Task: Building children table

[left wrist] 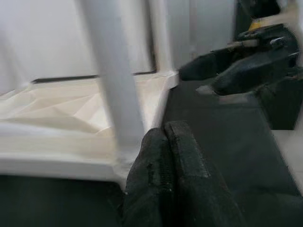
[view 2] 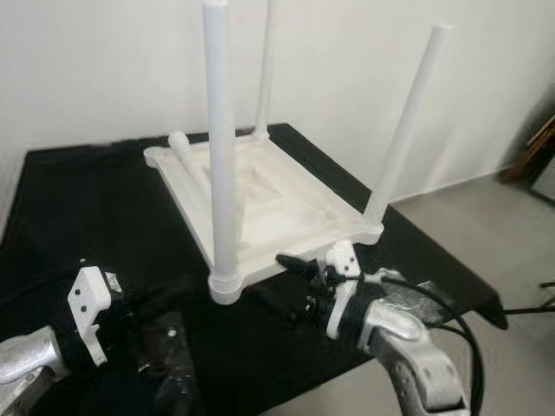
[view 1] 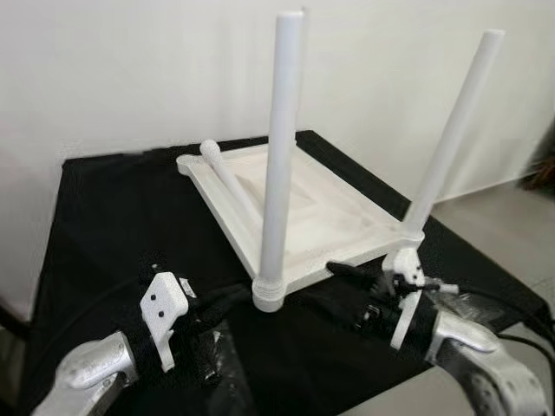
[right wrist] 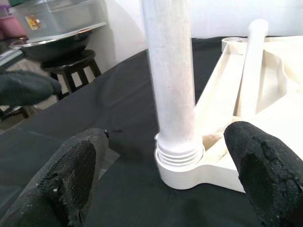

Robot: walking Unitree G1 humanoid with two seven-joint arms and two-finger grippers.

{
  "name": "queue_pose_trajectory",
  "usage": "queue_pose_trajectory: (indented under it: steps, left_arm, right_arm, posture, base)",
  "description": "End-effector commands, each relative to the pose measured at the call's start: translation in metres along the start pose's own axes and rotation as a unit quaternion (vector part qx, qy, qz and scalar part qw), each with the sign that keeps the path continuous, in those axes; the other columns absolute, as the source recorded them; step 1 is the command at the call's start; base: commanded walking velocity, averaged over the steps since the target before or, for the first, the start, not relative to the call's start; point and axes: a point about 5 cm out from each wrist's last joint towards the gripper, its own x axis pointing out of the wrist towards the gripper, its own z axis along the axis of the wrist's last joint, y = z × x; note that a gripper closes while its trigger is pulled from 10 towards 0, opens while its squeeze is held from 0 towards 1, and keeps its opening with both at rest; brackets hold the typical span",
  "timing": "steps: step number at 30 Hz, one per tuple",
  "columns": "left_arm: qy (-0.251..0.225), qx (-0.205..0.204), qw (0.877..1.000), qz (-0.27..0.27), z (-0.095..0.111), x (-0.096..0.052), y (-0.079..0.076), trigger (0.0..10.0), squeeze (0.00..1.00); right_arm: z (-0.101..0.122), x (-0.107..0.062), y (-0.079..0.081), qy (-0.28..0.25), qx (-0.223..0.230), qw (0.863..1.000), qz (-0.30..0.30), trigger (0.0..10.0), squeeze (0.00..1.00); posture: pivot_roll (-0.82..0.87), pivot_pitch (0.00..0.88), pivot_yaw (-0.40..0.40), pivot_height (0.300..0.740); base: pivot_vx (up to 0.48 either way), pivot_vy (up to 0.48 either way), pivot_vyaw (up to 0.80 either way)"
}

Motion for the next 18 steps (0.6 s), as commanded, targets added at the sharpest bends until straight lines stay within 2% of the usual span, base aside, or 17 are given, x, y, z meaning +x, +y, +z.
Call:
queue_pose_trajectory:
  steps: [1,3,6,8,10,11,17,18]
  left_arm:
    - [0.006,0.010,1.000,0.028,-0.002,-0.005,0.006,10.0,0.00]
    - [0.007,0.015,0.998,0.054,-0.003,-0.007,0.010,10.0,0.00]
    - [0.008,0.016,0.998,0.062,-0.003,-0.007,0.011,10.0,0.00]
    - [0.002,0.021,0.996,0.086,-0.002,-0.008,0.012,10.0,0.00]
    - [0.000,0.023,0.995,0.096,-0.001,-0.009,0.012,10.0,0.00]
    - [-0.002,0.019,0.995,0.099,0.001,-0.011,0.010,10.0,0.00]
    - [-0.004,0.006,0.998,0.062,0.002,-0.013,-0.001,10.0,0.00]
    - [-0.004,-0.003,0.999,0.034,0.002,-0.015,-0.008,10.0,0.00]
  right_arm:
    - [0.006,0.003,-0.003,-0.003,-0.013,1.000,0.022,10.0,0.00]
    - [0.010,0.008,-0.004,-0.005,-0.016,0.999,0.046,10.0,0.00]
    - [0.011,0.010,-0.005,-0.007,-0.017,0.999,0.051,10.0,0.00]
    - [0.020,0.021,-0.022,-0.009,-0.030,0.998,0.055,10.0,0.00]
    - [0.025,0.024,-0.028,-0.010,-0.035,0.998,0.057,10.0,0.00]
    - [0.035,0.029,-0.037,-0.013,-0.044,0.997,0.060,10.0,0.00]
    - [0.048,0.036,-0.046,-0.016,-0.057,0.995,0.076,10.0,0.00]
    - [0.054,0.041,-0.050,-0.020,-0.054,0.994,0.089,10.0,0.00]
  posture:
    - [0.03,0.000,-0.046,0.740]
    - [0.04,0.000,-0.050,0.740]
    - [0.04,0.000,-0.050,0.740]
    - [0.05,0.000,-0.060,0.740]
    - [0.06,0.000,-0.066,0.740]
    - [0.07,0.000,-0.072,0.740]
    - [0.08,0.003,-0.078,0.740]
    - [0.08,0.010,-0.076,0.740]
  base:
    - [0.000,0.000,0.00]
    - [0.000,0.000,0.00]
    - [0.000,0.000,0.00]
    - [0.000,0.000,0.00]
    - [0.000,0.000,0.00]
    - [0.000,0.000,0.00]
    - [0.000,0.000,0.00]
    - [0.000,0.000,0.00]
